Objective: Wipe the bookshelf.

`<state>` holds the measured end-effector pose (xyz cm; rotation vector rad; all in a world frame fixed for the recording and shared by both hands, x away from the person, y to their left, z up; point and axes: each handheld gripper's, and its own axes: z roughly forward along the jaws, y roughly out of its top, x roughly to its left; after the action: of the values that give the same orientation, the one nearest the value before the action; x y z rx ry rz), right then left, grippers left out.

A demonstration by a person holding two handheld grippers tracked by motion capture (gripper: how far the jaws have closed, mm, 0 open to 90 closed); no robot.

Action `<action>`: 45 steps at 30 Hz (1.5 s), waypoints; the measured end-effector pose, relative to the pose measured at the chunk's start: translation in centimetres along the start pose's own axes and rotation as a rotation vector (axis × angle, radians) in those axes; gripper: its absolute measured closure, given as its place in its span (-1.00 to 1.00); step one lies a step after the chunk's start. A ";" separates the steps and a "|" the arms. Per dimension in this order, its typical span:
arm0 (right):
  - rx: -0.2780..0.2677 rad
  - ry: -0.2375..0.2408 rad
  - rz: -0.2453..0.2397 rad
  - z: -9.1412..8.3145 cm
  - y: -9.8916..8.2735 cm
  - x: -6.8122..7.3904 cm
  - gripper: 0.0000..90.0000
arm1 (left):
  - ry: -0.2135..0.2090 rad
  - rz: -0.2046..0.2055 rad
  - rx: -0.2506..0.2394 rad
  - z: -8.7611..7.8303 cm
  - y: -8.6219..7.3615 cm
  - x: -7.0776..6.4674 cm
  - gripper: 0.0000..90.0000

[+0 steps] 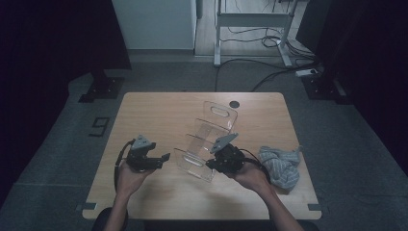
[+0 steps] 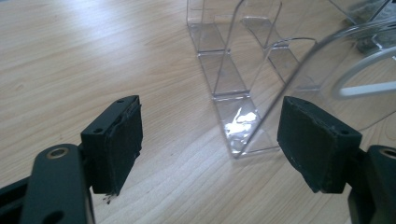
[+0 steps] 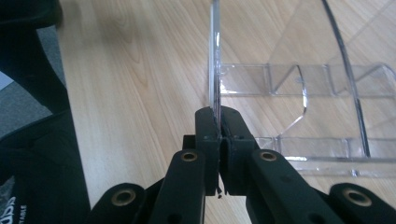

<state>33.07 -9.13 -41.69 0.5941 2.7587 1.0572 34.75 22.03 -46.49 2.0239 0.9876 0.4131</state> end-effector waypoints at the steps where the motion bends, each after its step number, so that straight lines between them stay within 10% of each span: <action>1: -0.002 0.003 -0.001 0.1 0.1 0.1 0.90 | -0.003 0.003 -0.002 0.1 0.1 -0.1 -0.51; 45: 0.008 0.053 -0.014 2.2 2.3 1.5 0.65 | 0.002 0.083 -0.012 2.7 1.5 -2.8 -0.33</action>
<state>32.96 -5.62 -41.73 0.5546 2.8090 1.0754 35.26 17.93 -46.78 2.0590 0.9027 0.4647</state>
